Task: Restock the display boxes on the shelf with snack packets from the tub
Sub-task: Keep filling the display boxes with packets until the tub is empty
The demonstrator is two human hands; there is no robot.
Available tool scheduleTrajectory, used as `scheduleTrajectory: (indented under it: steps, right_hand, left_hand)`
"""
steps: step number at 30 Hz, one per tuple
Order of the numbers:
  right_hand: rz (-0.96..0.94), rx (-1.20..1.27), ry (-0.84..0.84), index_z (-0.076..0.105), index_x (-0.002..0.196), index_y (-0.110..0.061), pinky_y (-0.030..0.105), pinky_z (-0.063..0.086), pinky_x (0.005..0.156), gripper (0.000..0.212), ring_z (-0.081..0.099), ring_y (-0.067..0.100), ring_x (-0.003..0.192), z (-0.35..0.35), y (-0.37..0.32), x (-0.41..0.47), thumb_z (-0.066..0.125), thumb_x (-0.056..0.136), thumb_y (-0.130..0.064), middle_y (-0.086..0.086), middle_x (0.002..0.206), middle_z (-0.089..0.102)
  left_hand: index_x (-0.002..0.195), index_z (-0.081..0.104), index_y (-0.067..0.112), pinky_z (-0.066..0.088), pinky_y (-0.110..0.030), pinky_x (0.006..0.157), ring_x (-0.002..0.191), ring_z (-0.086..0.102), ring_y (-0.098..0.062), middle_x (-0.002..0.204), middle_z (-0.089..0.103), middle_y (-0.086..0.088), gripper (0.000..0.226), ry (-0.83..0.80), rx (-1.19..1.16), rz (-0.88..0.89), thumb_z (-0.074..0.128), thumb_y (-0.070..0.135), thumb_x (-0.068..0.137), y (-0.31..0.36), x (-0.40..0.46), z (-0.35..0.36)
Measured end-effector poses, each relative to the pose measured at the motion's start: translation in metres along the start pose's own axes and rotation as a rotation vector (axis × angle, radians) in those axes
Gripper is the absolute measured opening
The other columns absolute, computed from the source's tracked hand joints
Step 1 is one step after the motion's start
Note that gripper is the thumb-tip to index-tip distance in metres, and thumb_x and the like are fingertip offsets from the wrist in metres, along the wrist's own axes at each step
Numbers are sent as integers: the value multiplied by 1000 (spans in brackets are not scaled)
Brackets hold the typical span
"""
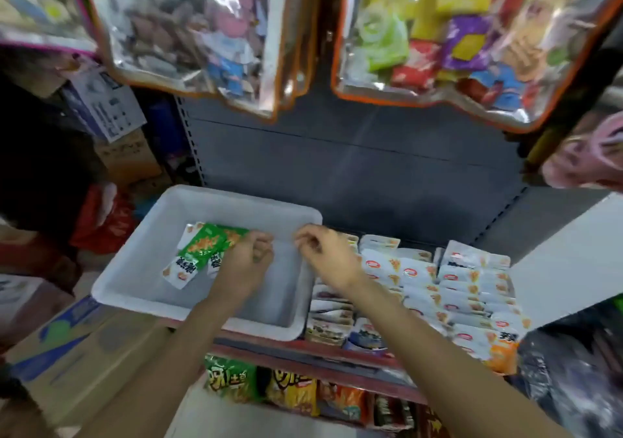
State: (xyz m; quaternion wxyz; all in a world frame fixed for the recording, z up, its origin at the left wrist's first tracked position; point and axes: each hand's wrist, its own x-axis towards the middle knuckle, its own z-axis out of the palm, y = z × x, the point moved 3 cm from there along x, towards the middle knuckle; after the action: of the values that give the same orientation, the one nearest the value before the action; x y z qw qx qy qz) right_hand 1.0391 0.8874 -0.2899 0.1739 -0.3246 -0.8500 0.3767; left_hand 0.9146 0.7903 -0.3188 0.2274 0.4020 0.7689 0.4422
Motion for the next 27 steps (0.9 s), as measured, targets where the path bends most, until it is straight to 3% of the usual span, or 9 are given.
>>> scheduleTrajectory:
  steps: [3,6,9,12,14,16,19,23,27]
  right_hand:
    - [46,-27,-103,65,107,-2,16,42,79,22,63,28,98,59,-16,28,53,89,-4,15,108,67]
    - [119,-187,-240,57,119,0,32,39,91,31,57,33,111,113,-21,50,54,90,-10,22,120,59]
    - [177,-263,-350,48,131,-2,31,34,99,41,50,33,121,151,-24,65,54,93,-15,21,131,52]
    - [254,-250,-413,41,137,-2,28,31,106,48,40,30,131,173,-25,75,54,93,-17,18,142,41]
    - [281,-226,-475,21,145,1,30,20,115,63,22,29,141,183,-22,79,51,96,-22,16,153,20]
    - [268,-348,-507,6,150,-2,26,9,117,76,6,23,146,190,-18,85,50,95,-32,12,158,5]
    - [253,-494,-541,-2,151,-6,26,4,117,84,-5,16,146,197,-13,95,49,93,-42,5,159,-8]
    - [287,-574,-608,-6,151,-11,33,7,117,87,-8,15,146,211,-2,107,49,92,-45,-1,158,-16]
    - [309,-586,-595,-6,151,-15,41,16,118,87,0,14,147,221,5,113,51,92,-41,-7,158,-16]
  left_hand:
    - [114,59,1,42,-32,87,106,57,-25,106,59,-3,47,-77,178,-124,56,31,77,-57,19,-34]
    - [110,60,0,47,-41,88,106,59,-37,109,63,-21,45,-149,398,-284,59,35,83,-121,42,-57]
    - [99,58,4,45,-32,80,101,60,-31,100,61,-16,30,-241,634,-301,57,33,91,-144,50,-77]
    - [121,48,-2,44,-34,88,111,55,-32,124,51,-21,46,-310,743,-293,56,33,92,-156,56,-85]
    - [131,39,-2,43,-37,93,117,51,-33,134,42,-21,58,-332,753,-331,60,32,90,-165,61,-88]
    - [135,34,-2,42,-38,96,120,48,-34,136,38,-21,63,-373,762,-355,61,32,90,-170,68,-87]
    - [134,36,-1,43,-39,93,117,49,-33,130,41,-18,62,-370,770,-331,63,32,89,-179,76,-84]
    - [138,31,-1,41,-37,97,123,45,-29,134,38,-16,64,-366,894,-338,61,29,89,-186,78,-78]
    - [136,34,0,40,-37,100,123,44,-31,135,40,-18,53,-258,992,-325,54,22,93,-185,83,-73]
